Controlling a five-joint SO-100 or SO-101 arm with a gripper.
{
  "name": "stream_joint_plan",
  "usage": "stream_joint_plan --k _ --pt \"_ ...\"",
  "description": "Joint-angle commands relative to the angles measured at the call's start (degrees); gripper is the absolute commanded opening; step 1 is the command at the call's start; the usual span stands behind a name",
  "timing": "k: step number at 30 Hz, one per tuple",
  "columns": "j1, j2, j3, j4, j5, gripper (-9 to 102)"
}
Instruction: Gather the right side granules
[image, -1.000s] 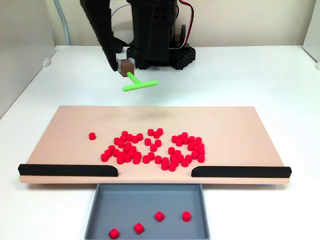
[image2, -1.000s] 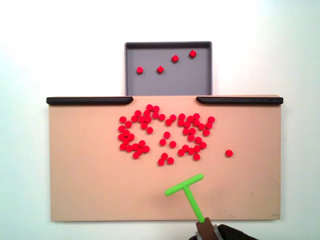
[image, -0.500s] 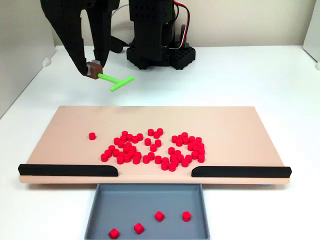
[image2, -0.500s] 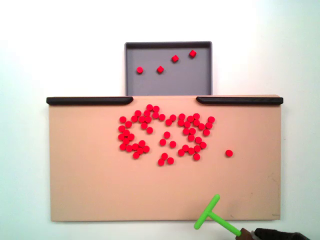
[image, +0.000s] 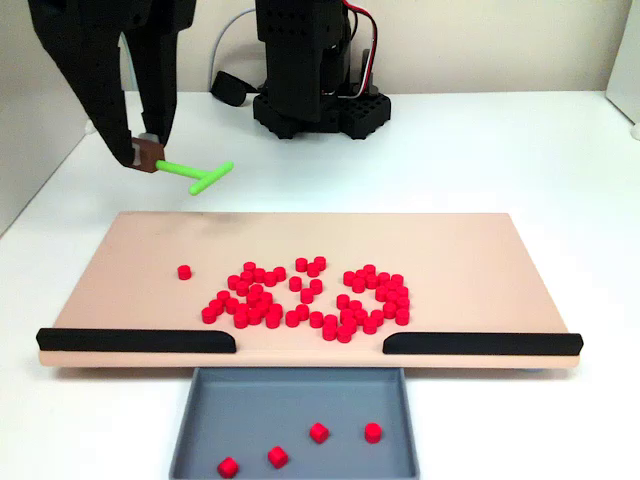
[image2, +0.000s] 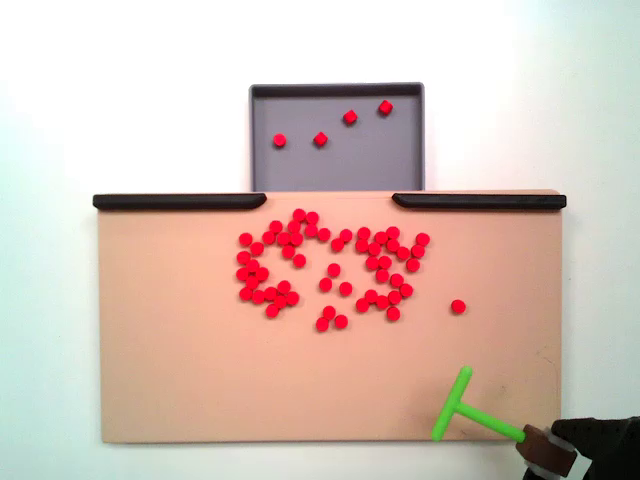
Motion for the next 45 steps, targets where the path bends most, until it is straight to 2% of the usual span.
stream_joint_plan --k 1,14,45 --pt "0.79 -0.7 -2.29 -1.67 -2.72 0" --pt "1.67 -8.61 -8.17 -5.45 -6.94 0" --pt "1.23 -15.21 -11.34 -8.61 -7.03 0"
